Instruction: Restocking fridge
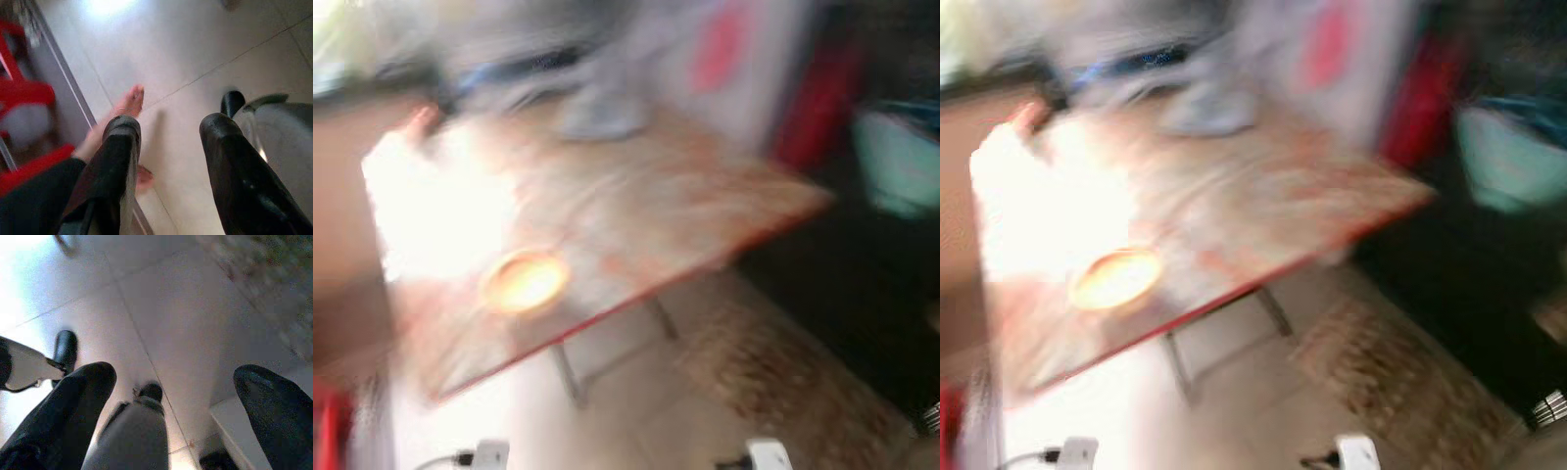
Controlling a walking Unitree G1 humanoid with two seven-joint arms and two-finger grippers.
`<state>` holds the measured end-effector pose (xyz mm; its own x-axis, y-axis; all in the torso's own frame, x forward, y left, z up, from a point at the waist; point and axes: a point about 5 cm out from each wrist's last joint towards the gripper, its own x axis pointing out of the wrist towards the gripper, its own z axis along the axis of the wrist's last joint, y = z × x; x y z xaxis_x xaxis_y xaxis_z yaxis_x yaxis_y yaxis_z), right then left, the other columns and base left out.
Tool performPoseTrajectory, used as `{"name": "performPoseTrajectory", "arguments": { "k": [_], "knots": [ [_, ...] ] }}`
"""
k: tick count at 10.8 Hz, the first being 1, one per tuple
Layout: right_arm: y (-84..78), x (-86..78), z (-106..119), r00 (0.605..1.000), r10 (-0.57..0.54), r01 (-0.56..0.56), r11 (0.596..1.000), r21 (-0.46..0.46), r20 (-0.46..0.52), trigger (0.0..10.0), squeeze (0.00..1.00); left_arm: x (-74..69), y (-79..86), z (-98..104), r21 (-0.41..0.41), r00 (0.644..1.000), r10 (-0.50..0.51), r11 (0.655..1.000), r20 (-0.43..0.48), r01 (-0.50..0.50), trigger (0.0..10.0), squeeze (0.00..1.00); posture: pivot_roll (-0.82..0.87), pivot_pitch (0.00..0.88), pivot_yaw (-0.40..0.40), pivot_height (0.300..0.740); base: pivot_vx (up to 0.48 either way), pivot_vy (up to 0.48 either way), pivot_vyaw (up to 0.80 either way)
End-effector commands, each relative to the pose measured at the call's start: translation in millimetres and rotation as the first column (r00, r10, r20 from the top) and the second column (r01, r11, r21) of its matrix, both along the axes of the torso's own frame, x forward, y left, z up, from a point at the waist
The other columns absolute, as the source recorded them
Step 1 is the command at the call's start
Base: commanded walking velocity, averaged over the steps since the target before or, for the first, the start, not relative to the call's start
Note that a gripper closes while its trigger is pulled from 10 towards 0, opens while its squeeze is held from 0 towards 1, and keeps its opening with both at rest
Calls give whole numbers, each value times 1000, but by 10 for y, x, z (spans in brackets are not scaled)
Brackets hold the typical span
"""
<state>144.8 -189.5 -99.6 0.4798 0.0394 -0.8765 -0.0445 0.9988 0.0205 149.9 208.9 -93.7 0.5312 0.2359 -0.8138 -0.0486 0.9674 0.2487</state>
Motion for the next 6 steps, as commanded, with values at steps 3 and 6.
{"name": "performPoseTrajectory", "arguments": {
  "k": [3,6],
  "knots": [
    [30,-39,-17,1000,19,-19,1000,5,-10,10000,0,6,33,9,19,1000,11,1000,4,-11,10000,0,20,23,10,740,0,0,800],
    [25,-39,-16,1000,28,-28,1000,4,-12,10000,0,21,29,16,23,1000,10,1000,13,-10,10000,0,22,27,8,740,0,0,800]
  ]
}}
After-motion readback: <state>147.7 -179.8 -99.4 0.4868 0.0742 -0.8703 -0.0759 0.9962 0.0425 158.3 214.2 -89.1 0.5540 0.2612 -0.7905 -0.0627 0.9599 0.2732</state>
